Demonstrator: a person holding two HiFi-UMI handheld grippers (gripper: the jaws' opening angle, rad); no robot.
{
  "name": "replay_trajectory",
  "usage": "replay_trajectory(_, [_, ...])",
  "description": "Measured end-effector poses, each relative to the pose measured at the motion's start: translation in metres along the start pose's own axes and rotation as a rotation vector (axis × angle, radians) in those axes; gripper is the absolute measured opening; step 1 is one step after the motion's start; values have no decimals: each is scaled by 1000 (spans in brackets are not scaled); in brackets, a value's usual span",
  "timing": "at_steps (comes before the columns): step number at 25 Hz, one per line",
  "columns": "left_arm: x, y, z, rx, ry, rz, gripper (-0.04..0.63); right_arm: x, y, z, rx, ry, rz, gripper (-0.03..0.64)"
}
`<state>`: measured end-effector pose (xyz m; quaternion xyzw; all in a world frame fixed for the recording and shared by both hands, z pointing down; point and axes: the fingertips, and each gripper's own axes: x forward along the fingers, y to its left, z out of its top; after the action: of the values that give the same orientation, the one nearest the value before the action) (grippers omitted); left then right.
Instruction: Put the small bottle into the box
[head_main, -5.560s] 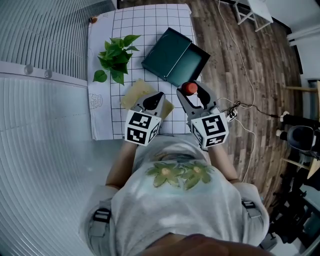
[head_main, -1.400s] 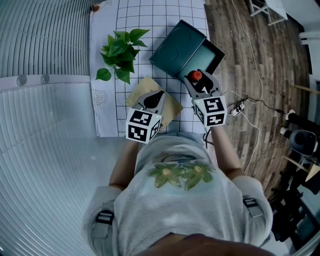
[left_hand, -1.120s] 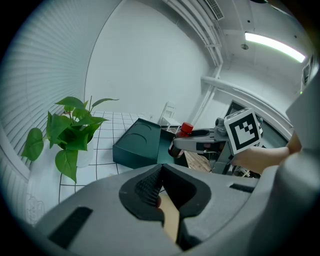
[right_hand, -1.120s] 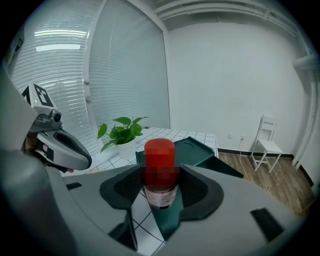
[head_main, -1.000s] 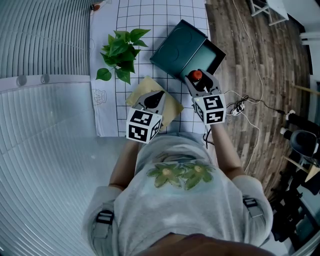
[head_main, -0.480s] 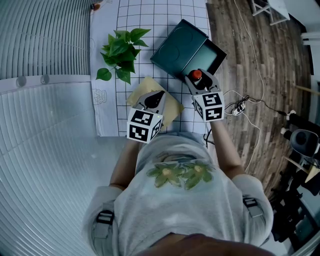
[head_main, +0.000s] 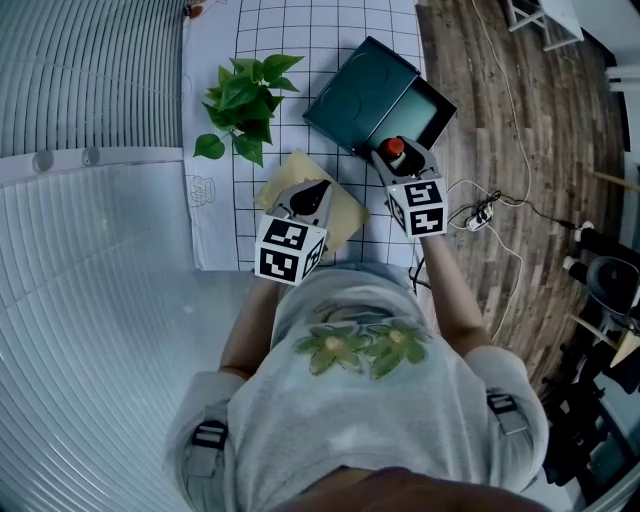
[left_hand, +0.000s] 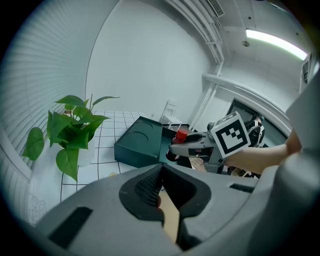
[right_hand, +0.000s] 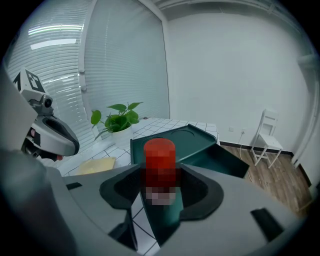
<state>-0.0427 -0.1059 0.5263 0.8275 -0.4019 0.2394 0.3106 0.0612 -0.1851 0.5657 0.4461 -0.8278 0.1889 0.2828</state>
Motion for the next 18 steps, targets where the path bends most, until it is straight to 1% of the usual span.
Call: replay_trajectory(18, [0,1,1,-1,3,-1,8,16,-7,-15,-10,50,-11,218])
